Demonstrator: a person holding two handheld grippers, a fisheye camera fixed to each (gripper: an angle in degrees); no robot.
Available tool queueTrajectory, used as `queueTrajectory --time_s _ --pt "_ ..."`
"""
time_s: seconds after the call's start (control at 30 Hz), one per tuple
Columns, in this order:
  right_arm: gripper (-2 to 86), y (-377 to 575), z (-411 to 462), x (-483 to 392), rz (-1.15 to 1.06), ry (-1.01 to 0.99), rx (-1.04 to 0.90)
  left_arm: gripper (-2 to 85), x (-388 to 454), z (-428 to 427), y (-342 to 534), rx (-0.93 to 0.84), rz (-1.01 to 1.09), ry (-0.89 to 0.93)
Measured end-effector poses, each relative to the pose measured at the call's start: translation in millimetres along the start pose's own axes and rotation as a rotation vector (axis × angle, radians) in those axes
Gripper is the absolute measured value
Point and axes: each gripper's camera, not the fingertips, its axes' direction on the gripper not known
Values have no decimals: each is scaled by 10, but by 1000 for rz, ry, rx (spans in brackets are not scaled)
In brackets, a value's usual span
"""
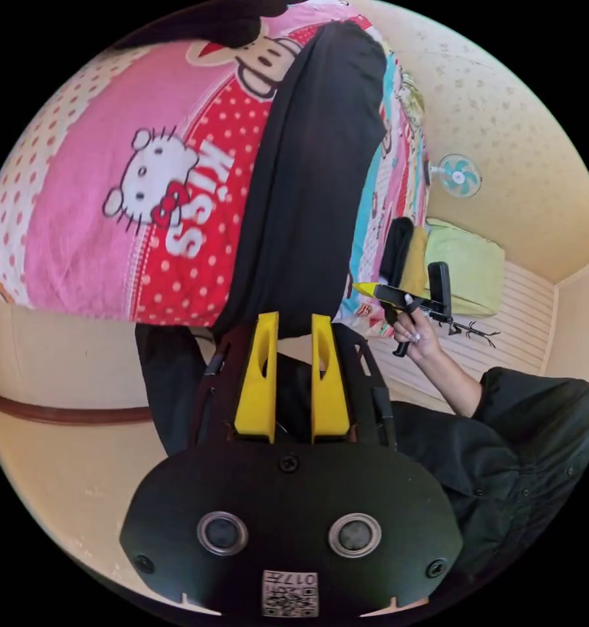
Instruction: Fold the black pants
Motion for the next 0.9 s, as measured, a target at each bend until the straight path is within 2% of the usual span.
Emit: queueTrajectory --time_s 0.13,0.3,0.43,0.5,0.57,0.63,0.7,0.8,0.83,0.9 --pt "92 -272 -50 -137 27 32 96 113 194 -119 -514 53 88 -149" --pt "84 -391 112 -319 82 37 129 116 181 101 -845 -85 88 -209" --pt "46 -211 279 -416 104 54 103 43 281 215 -709 -159 97 -263" --pt "25 1 192 -543 99 42 165 32 340 106 -576 -111 115 -216" --pt "15 143 82 -690 83 13 199 24 331 -160 -416 -24 96 -88" --pt "11 246 30 -878 32 -4 199 21 273 -332 -306 38 64 -74" --pt "11 304 115 -1056 -16 63 142 23 168 -425 -242 66 24 -106" --pt "17 290 287 -1013 -8 200 85 41 -96 -365 -297 7 -48 -29" --pt "20 274 286 -973 7 193 81 57 -183 -278 -370 -73 -64 42" --pt "43 199 161 -831 19 28 112 104 -218 -264 -452 -123 -50 79"
